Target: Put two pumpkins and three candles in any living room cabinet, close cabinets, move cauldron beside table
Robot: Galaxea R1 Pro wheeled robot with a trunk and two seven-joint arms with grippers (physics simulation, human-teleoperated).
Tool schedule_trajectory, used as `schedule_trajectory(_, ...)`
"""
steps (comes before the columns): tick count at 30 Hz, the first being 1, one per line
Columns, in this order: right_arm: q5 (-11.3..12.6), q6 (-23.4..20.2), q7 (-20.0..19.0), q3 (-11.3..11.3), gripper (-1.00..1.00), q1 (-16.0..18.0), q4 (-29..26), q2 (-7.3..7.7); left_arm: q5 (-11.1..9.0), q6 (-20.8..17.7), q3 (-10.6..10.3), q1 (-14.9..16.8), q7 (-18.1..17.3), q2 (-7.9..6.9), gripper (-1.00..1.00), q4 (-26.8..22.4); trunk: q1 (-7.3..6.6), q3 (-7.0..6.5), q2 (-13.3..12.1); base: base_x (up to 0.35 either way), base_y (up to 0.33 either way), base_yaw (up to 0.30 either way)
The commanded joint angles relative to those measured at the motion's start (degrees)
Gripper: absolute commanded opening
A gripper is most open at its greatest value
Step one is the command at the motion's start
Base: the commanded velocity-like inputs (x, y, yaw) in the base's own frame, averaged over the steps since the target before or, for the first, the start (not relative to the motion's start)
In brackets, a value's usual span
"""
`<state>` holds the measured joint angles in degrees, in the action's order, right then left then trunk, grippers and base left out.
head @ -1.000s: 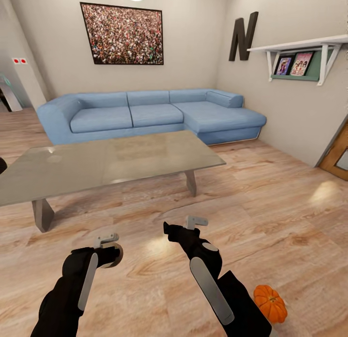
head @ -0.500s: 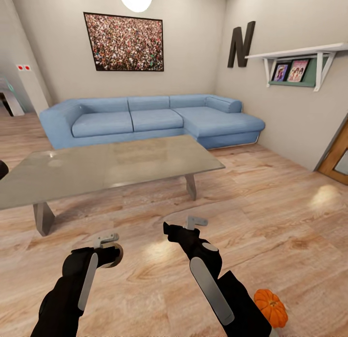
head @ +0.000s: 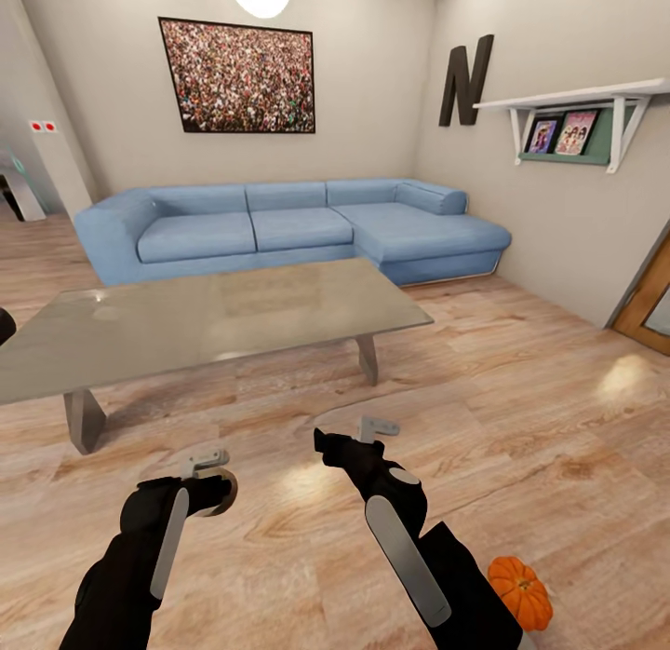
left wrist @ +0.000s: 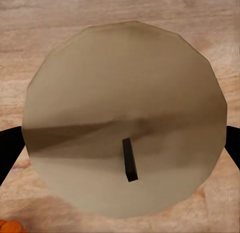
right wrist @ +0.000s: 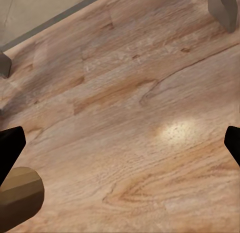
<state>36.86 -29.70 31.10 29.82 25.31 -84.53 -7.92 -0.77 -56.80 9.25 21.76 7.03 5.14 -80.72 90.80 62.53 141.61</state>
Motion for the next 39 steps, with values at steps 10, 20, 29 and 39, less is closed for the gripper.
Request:
schedule_trajectory(10,0.50,-0.09,0.54,0.07,1.00,0.04,-0.02,0.07,-0.11,-0.24,0.07,0.03,0.18,0.05,-1.00,-0.05,-2.21,-0.81,-4.00,0.000,0.000,0.000)
schedule_trajectory(20,0.15,0.11,0.54,0.07,1.00,0.03,-0.11,0.12,-0.08,-0.24,0.07,0.03,0.18,-0.04,-1.00,-0.05,-4.41,-1.96,-8.01,0.000,0.000,0.000)
schedule_trajectory(29,0.02,0.17,0.54,0.07,1.00,0.05,-0.11,0.18,0.14,-0.23,0.07,0.06,0.29,-0.42,-1.00,-0.02,-6.39,-3.56,-11.62,0.000,0.000,0.000)
schedule_trajectory(39,-0.29,-0.42,1.00,-0.52,1.00,0.08,0.01,0.65,-0.11,-0.16,2.57,4.45,0.25,-4.51,-1.00,9.18,-8.58,-5.35,-15.63,0.000,0.000,0.003)
